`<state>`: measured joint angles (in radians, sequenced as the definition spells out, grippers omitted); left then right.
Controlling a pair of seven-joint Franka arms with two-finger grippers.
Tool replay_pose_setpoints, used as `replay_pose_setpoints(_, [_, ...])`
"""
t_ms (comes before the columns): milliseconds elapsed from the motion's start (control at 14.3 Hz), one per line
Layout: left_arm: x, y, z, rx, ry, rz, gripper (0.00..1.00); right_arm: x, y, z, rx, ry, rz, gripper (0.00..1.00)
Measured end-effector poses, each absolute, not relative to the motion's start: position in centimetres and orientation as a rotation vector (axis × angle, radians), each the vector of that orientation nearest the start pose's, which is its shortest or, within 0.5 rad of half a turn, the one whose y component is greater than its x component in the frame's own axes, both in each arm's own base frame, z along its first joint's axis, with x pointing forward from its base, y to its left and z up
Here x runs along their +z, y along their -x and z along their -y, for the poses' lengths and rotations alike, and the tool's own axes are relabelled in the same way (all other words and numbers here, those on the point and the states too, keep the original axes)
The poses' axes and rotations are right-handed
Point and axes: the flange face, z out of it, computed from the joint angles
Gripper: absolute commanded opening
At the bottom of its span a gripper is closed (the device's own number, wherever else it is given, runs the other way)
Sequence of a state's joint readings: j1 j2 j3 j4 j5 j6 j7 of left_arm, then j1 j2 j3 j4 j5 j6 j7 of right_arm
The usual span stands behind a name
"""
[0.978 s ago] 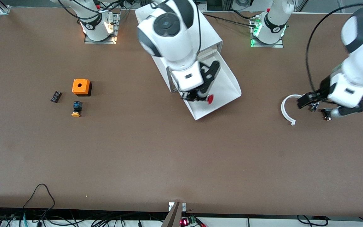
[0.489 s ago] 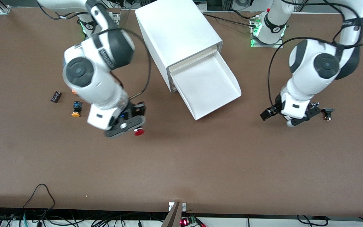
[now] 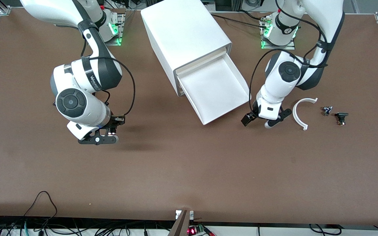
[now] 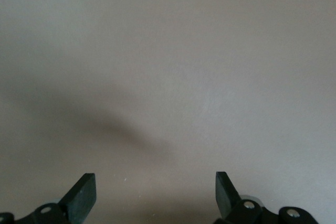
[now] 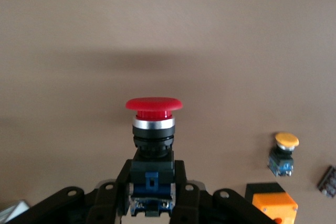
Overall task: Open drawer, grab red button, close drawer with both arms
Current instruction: 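Carry the red button away with the right gripper while the left gripper reaches the drawer, then push the drawer shut with the left gripper while the right gripper lowers the button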
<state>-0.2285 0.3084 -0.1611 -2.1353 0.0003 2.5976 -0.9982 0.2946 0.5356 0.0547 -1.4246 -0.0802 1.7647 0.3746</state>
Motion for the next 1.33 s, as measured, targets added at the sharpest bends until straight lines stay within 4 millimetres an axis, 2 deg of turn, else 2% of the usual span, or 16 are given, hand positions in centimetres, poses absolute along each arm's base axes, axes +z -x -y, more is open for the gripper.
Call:
replay_pose_setpoints(210, [27.2,-53.3,23.6,-0.12,3.13,0.957,1.0,34.0,-64.6,-17.6,0.276,3.24,-0.11,0.18])
replay_pose_setpoints(349, [26.7,-51.7,25.6,-0.085,3.151,0.895,1.0,31.9,-64.1,-15.4,0.208,3.224,-0.102,0.18])
replay_pose_setpoints(489, [26.1,-49.9,27.5,-0.049,3.167,0.83,1.0,29.5,-62.6,-14.6,0.144,3.212,-0.044,0.18])
replay_pose_setpoints(699, [27.0,-47.7,30.3,-0.007,3.187,0.729,1.0,25.9,-60.0,-13.4,0.09,3.197,0.042,0.21])
replay_pose_setpoints(978, [27.8,-43.6,34.4,0.083,3.187,0.559,1.0,22.6,-57.5,-10.8,0.052,3.182,0.073,0.27])
replay_pose_setpoints(1048, [28.0,-42.4,35.5,0.108,3.184,0.509,1.0,22.0,-56.9,-10.7,0.047,3.18,0.077,0.31])
replay_pose_setpoints(1118, [28.1,-41.0,36.6,0.139,3.176,0.455,1.0,21.4,-56.3,-10.7,0.046,3.177,0.082,0.43])
replay_pose_setpoints(1188, [28.3,-39.6,37.8,0.165,3.169,0.399,1.0,20.9,-55.8,-10.7,0.051,3.176,0.085,0.63])
replay_pose_setpoints(1258, [28.6,-38.2,38.9,0.183,3.165,0.347,1.0,20.6,-55.6,-10.7,0.058,3.176,0.087,1.0])
replay_pose_setpoints(1328, [28.8,-37.0,39.8,0.193,3.165,0.301,1.0,20.6,-55.5,-10.7,0.058,3.176,0.087,1.0])
